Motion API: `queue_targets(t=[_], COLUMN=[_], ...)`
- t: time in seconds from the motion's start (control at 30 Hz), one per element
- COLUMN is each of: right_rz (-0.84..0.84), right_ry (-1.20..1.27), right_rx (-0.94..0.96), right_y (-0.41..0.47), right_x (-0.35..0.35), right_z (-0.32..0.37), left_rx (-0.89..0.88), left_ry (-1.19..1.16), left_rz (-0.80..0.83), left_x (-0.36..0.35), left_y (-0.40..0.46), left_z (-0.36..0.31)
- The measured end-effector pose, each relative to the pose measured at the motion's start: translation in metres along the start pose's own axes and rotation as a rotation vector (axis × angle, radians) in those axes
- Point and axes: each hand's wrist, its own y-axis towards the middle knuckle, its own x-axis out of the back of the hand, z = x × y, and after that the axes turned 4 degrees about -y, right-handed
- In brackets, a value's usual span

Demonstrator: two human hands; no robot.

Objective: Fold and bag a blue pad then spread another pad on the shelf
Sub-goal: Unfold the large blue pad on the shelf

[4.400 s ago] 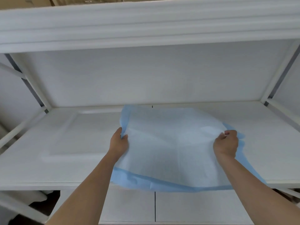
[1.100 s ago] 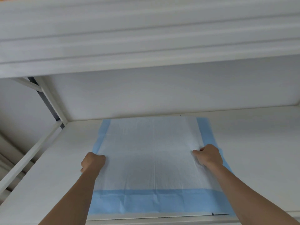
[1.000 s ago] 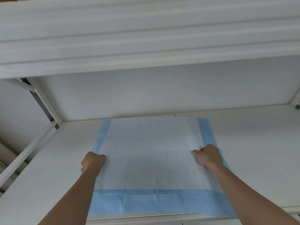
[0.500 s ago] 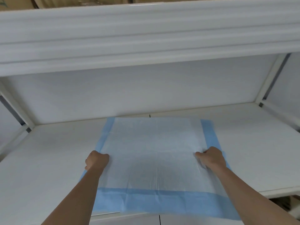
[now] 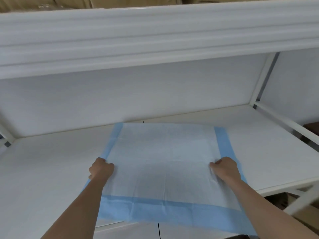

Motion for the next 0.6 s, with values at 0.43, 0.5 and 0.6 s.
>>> queue_targets(t=[0.43,0.5,0.6], right_rz=[-0.22,-0.235,-0.247], right_ry=[-0.076,-0.092,-0.125], right_rx=[-0.041,-0.029,-0.016], right_y=[-0.014,-0.014,-0.013], right_x=[-0.023,-0.025,-0.027], right_z=[-0.003,-0.002,0.003], left_rx=[-0.036,-0.054,-0.092], left_ry=[0.035,0.044,0.047], left_rz=[-0.085,-0.078,-0.053], left_x=[0.025,0.027,0.03], left_y=[0.01,0.008,0.01], left_z=[0.025,0.025,0.029])
